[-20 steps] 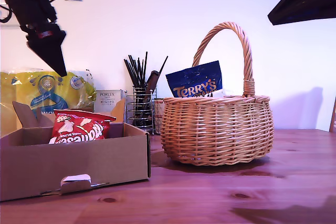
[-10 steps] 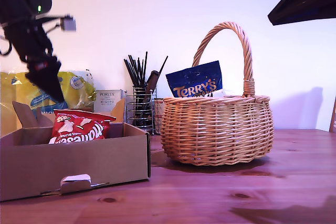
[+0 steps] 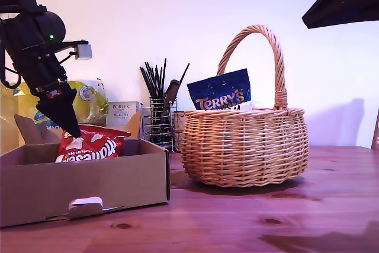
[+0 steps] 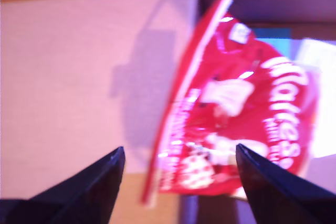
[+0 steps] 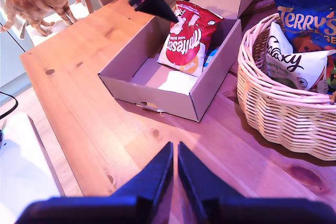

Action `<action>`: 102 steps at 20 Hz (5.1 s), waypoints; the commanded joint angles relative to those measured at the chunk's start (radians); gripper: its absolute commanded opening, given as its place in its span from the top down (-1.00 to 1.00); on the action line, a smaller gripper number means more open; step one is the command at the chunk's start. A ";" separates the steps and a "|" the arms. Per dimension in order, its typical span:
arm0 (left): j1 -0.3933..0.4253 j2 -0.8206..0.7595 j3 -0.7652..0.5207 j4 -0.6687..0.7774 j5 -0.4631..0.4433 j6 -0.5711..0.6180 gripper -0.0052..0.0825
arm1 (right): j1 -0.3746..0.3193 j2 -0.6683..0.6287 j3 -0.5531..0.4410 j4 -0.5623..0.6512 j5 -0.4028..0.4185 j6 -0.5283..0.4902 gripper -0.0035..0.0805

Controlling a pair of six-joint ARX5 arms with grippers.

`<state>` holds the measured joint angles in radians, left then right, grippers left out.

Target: Move the bags of Easter eggs from the cardboard box on the left into the woven basket on the right side.

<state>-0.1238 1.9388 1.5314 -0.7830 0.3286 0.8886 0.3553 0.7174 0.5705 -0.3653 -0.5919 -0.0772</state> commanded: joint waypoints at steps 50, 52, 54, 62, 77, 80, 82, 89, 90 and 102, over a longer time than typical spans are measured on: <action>-0.266 0.106 -0.009 -0.168 -0.307 -1.387 -0.92 | 0.005 0.000 0.015 0.010 -0.039 0.002 0.95; -0.271 0.148 -0.009 -0.137 -0.240 -1.402 -0.92 | 0.010 0.000 0.015 0.010 -0.043 0.002 0.95; -0.277 0.178 -0.009 -0.117 -0.183 -1.422 -0.92 | 0.011 0.000 0.015 0.010 -0.062 0.002 0.95; -0.309 0.212 -0.009 -0.047 -0.161 -1.405 -0.89 | 0.011 0.000 0.015 0.020 -0.062 0.001 0.95; -0.286 0.183 -0.009 -0.100 -0.178 -1.298 0.71 | 0.011 0.000 0.015 0.016 -0.061 0.002 0.95; -0.284 0.140 -0.009 -0.108 -0.178 -1.271 0.72 | 0.011 0.000 0.015 0.016 -0.061 0.002 0.95; -0.284 0.108 -0.009 -0.111 -0.179 -1.250 0.72 | 0.011 0.000 0.015 0.016 -0.061 0.002 0.95; -0.279 -0.014 -0.009 -0.128 -0.171 -1.202 0.78 | 0.011 0.000 0.015 0.016 -0.061 0.002 0.95; -0.278 -0.030 -0.009 -0.127 -0.169 -1.201 0.80 | 0.011 0.000 0.015 0.016 -0.061 0.002 0.95; -0.313 -0.114 -0.009 0.245 0.221 -1.248 0.83 | 0.011 0.000 0.015 0.016 -0.061 0.002 0.95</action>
<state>-0.4217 1.8408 1.5394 -0.5701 0.5346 -0.3485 0.3618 0.7174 0.5705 -0.3527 -0.6476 -0.0765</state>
